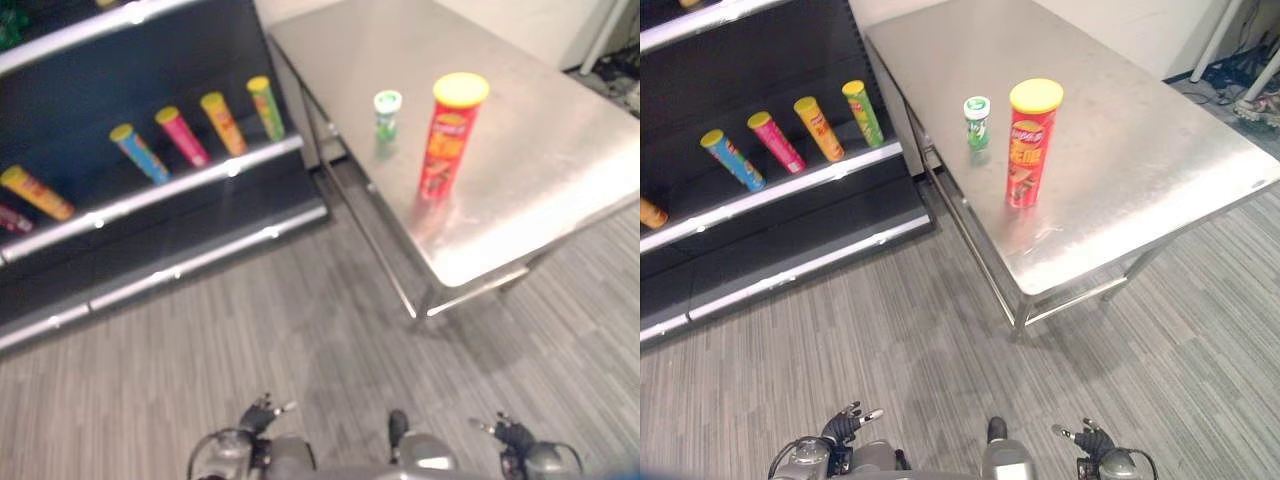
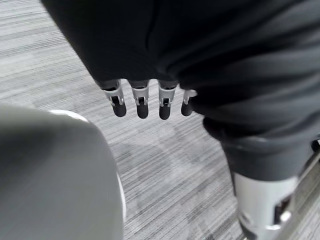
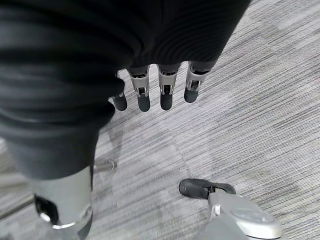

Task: Put the goods on the table back onto the shelves and tidy them up.

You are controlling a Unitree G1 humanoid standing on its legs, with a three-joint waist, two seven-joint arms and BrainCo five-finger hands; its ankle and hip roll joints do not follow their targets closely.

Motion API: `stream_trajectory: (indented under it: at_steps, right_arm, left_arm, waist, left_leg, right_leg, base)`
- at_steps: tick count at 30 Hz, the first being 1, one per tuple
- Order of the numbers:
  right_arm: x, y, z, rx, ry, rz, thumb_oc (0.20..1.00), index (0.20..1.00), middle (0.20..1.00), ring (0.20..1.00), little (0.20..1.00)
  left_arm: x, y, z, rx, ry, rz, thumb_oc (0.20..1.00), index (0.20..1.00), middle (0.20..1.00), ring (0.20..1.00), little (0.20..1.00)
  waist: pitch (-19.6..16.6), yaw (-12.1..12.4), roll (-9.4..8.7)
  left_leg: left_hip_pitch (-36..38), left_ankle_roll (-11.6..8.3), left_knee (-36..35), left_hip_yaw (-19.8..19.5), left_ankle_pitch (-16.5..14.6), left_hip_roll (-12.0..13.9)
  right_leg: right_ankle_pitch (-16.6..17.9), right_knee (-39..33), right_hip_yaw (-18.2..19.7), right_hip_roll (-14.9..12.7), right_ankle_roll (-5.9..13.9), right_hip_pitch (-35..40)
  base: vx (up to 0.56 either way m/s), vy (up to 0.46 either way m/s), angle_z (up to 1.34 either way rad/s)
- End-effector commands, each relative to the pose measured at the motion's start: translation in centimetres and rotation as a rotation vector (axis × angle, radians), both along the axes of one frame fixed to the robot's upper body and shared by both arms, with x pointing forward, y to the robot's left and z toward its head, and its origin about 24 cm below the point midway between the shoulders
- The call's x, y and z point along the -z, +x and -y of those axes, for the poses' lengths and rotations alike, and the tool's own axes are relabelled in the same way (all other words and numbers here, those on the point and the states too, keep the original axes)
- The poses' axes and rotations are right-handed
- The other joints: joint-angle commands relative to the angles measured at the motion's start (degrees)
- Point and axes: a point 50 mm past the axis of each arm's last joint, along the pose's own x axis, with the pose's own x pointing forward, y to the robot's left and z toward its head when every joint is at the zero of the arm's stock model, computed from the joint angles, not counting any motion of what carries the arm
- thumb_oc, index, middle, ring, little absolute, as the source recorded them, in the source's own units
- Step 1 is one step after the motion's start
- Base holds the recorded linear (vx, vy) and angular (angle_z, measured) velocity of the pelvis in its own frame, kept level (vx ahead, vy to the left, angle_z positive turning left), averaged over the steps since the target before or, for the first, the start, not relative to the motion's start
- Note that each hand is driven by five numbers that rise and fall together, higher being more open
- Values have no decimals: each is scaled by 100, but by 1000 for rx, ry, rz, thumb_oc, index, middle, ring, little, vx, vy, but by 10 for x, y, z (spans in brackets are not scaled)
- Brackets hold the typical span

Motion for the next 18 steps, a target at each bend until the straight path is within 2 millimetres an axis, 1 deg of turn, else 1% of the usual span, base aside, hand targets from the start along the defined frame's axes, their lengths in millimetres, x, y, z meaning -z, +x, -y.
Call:
stream_trajectory:
  at_steps: [1,2,3,4,6,7,8,9,10,11,12,13,14,17,18]
  right_arm:
    - [-1,-15,13,-9,-43,-41,1000,1000,1000,1000,1000]
    - [0,-15,12,-12,-46,-39,1000,1000,1000,1000,1000]
    - [-1,-15,12,-13,-48,-37,1000,1000,1000,1000,1000]
    - [-1,-15,12,-13,-48,-38,1000,1000,1000,1000,1000]
    - [0,-14,10,-24,-47,-34,1000,1000,1000,1000,1000]
    - [0,-14,10,-25,-47,-34,1000,1000,1000,1000,1000]
    - [-1,-10,9,-36,-48,-25,1000,1000,1000,1000,1000]
    - [0,-9,7,-45,-44,-26,1000,1000,1000,1000,1000]
    - [0,-9,7,-45,-43,-26,1000,1000,1000,1000,1000]
    - [0,-7,3,-63,-35,-25,1000,1000,1000,1000,1000]
    - [0,-7,3,-63,-35,-25,1000,1000,1000,1000,1000]
    - [1,-4,-1,-72,-27,-20,1000,1000,1000,1000,1000]
    - [1,-3,-2,-75,-25,-17,1000,1000,1000,1000,1000]
    - [0,4,-4,-86,-28,-3,1000,1000,1000,1000,1000]
    - [0,4,-4,-86,-28,-3,1000,1000,1000,1000,1000]
  left_arm:
    - [-4,3,-9,49,45,23,1000,1000,1000,1000,1000]
    - [-5,2,-11,46,47,27,1000,1000,1000,1000,1000]
    - [-5,3,-11,47,46,30,1000,1000,1000,1000,1000]
    - [-5,3,-11,47,46,30,1000,1000,1000,1000,1000]
    - [-5,1,-12,42,46,25,1000,1000,1000,1000,1000]
    - [-5,1,-13,42,46,25,1000,1000,1000,1000,1000]
    - [-5,-1,-15,26,46,24,1000,1000,1000,1000,1000]
    - [-4,-3,-16,16,45,20,1000,1000,1000,1000,1000]
    - [-4,-3,-16,16,46,20,1000,1000,1000,1000,1000]
    - [-2,-8,-18,0,47,6,1000,1000,1000,1000,1000]
    - [-2,-9,-18,0,47,5,1000,1000,1000,1000,1000]
    - [-2,-10,-20,-7,55,2,1000,1000,1000,1000,1000]
    - [-3,-10,-22,-16,57,6,1000,1000,1000,1000,1000]
    - [-5,-7,-24,-41,58,22,1000,1000,1000,1000,1000]
    - [-5,-7,-24,-41,58,22,1000,1000,1000,1000,1000]
  waist:
    - [-159,121,101]
    - [-172,205,178]
    - [-172,242,201]
    - [-150,247,191]
    - [-111,303,198]
    - [-98,309,189]
    - [-73,370,175]
    - [-90,418,178]
    - [-80,427,172]
    - [-195,467,198]
    - [-193,475,194]
    - [-263,500,160]
    - [-295,519,134]
    - [-388,571,68]
    - [-389,574,64]
  left_leg:
    - [-72,320,-286,277,-196,-60]
    - [-255,267,-942,235,271,32]
    - [-300,226,-1205,221,416,42]
    - [-253,226,-1237,232,428,30]
    - [-387,154,-1554,294,613,71]
    - [-366,156,-1557,303,610,65]
    - [-444,152,-1515,357,649,102]
    - [-396,164,-1540,357,684,101]
    - [-376,165,-1546,369,682,96]
    - [-284,197,-1665,486,670,118]
    - [-275,197,-1667,497,667,116]
    - [-195,231,-1586,683,652,109]
    - [-164,273,-1558,778,610,95]
    - [-103,418,-1503,963,458,17]
    - [-102,420,-1502,968,454,13]
  right_leg:
    - [-477,5,229,111,801,-212]
    - [-570,5,282,254,790,-91]
    - [-614,5,335,311,766,3]
    - [-622,5,340,300,769,31]
    - [-749,5,496,437,727,258]
    - [-754,5,502,429,729,275]
    - [-825,5,634,477,699,402]
    - [-868,5,714,518,712,471]
    - [-871,5,723,511,714,484]
    - [-950,5,807,531,738,556]
    - [-952,5,816,526,739,559]
    - [-1003,5,841,447,768,640]
    - [-1036,5,862,399,786,672]
    - [-1092,180,851,260,883,671]
    - [-1097,184,854,255,885,669]
  base:
    - [312,1,-40]
    - [331,2,-37]
    - [277,-2,-25]
    - [183,-6,-20]
    - [284,-8,-33]
    - [359,8,-40]
    - [269,17,-44]
    - [269,17,-53]
    - [307,52,-98]
    - [207,44,-108]
    - [412,109,-92]
    - [292,96,-42]
    - [367,122,-25]
    - [224,96,-34]
    - [139,69,-24]
